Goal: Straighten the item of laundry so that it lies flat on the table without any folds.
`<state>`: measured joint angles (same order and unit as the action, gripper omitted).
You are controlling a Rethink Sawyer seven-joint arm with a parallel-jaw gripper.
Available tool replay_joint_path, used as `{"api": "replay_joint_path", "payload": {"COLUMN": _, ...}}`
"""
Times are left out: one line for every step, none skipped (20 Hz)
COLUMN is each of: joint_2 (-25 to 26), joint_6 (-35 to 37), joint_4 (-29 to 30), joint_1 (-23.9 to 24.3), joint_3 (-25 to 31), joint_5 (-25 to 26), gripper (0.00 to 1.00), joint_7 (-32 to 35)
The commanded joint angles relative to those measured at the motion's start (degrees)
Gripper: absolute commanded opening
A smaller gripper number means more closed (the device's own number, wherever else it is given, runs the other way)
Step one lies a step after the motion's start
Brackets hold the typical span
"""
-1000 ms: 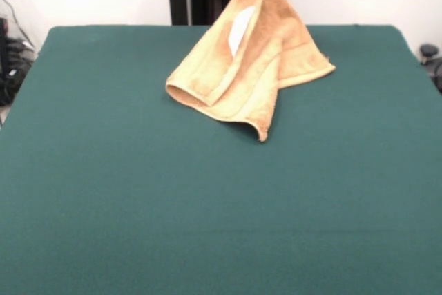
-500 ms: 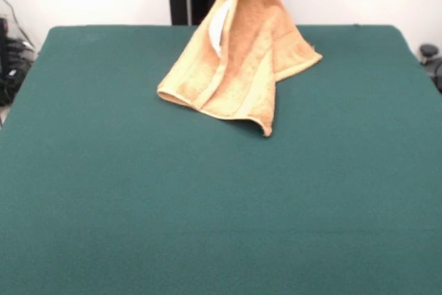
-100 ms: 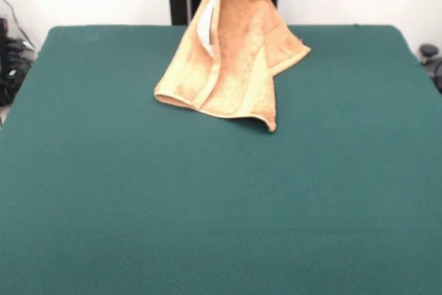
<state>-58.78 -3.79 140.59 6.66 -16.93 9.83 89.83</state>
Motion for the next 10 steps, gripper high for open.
{"api": "replay_joint_path", "payload": {"joint_2": -5.44, "joint_6": 19.74, "joint_4": -5.0, "joint_1": -5.67, "joint_3": -1.35, "joint_5": -5.9, "gripper": 0.0, "joint_7": 10.8}}
{"api": "replay_joint_path", "payload": {"joint_2": -6.01, "joint_6": 22.33, "joint_4": -6.44, "joint_1": -7.26, "joint_3": -2.56, "joint_5": -6.05, "gripper": 0.0, "joint_7": 11.0}}
{"api": "replay_joint_path", "payload": {"joint_2": -6.83, "joint_6": 24.65, "joint_4": -7.08, "joint_1": -7.41, "joint_3": -2.29, "joint_5": -6.18, "gripper": 0.0, "joint_7": 11.06}}
{"api": "replay_joint_path", "payload": {"joint_2": -7.42, "joint_6": 26.3, "joint_4": -7.63, "joint_1": -7.21, "joint_3": -1.85, "joint_5": -6.33, "gripper": 0.0, "joint_7": 11.04}}
{"api": "replay_joint_path", "payload": {"joint_2": -8.64, "joint_6": 27.64, "joint_4": -6.68, "joint_1": -4.22, "joint_3": 1.14, "joint_5": -7.04, "gripper": 0.0, "joint_7": 10.02}}
{"api": "replay_joint_path", "payload": {"joint_2": -9.32, "joint_6": 27.13, "joint_4": -5.6, "joint_1": -1.18, "joint_3": 3.69, "joint_5": -7.74, "gripper": 0.0, "joint_7": 8.5}}
{"api": "replay_joint_path", "payload": {"joint_2": -9.74, "joint_6": 26.43, "joint_4": -4.06, "joint_1": 2.57, "joint_3": 6.57, "joint_5": -8.96, "gripper": 0.0, "joint_7": 6.22}}
{"api": "replay_joint_path", "payload": {"joint_2": -10.15, "joint_6": 25.74, "joint_4": -2.52, "joint_1": 6.32, "joint_3": 9.45, "joint_5": -10.17, "gripper": 0.0, "joint_7": 3.95}}
{"api": "replay_joint_path", "payload": {"joint_2": -10.14, "joint_6": 24.49, "joint_4": -0.82, "joint_1": 9.77, "joint_3": 11.9, "joint_5": -11.61, "gripper": 0.0, "joint_7": 1.85}}
{"api": "replay_joint_path", "payload": {"joint_2": -10.0, "joint_6": 23.94, "joint_4": 0.49, "joint_1": 12.91, "joint_3": 13.97, "joint_5": -12.61, "gripper": 0.0, "joint_7": -0.4}}
